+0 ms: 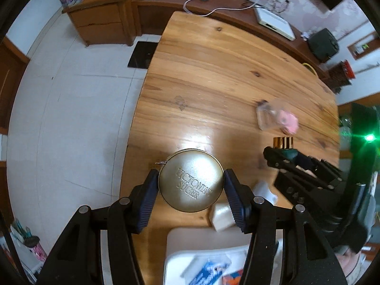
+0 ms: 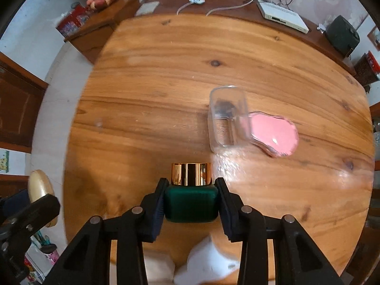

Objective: Organize rigid objects
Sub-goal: 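Grasp the gold round tin with the left tool while the right grasps the green jar, then carry the gold tin and green jar over the tray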

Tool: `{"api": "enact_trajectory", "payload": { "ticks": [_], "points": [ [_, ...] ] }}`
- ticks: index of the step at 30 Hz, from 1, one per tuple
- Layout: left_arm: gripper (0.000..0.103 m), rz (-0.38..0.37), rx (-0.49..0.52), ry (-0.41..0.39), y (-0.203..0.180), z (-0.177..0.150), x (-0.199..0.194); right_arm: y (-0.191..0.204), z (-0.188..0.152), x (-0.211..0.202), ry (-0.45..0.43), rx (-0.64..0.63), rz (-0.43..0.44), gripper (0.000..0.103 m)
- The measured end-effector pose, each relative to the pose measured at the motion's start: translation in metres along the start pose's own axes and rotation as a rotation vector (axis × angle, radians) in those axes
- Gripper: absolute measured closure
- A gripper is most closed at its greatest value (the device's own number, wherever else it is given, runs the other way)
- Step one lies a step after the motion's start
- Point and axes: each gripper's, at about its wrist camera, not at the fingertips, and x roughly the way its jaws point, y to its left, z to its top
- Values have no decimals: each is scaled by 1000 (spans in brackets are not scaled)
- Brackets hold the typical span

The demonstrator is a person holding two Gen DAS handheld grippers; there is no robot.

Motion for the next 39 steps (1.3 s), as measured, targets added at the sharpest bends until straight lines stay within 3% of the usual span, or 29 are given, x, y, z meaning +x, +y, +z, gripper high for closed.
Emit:
{"api": "enact_trajectory", "payload": {
  "ticks": [7,11,16,21,25,32,39],
  "points": [
    [44,-31,157,-80,-29,-34,-68,-19,-33,-95,-135,18,80,63],
    [44,-35,249,-115,-41,-57,-93,-20,-71,-154,-223,-9,92,63],
    [44,-19,365,-126,-54,-91,-100,-15,-130,-186,-255,-66,105,63],
    [44,2,449,-94,-64,-122,-79,-1,-190,-167,-200,-103,81,63],
    [44,46,499,-72,-69,-146,-50,-4,-224,-123,-99,-50,70,63],
    [44,98,455,24,-60,-159,9,-12,-241,-64,-3,48,65,63],
    [44,129,434,92,-51,-163,47,-3,-247,-30,58,21,25,63]
  ]
}}
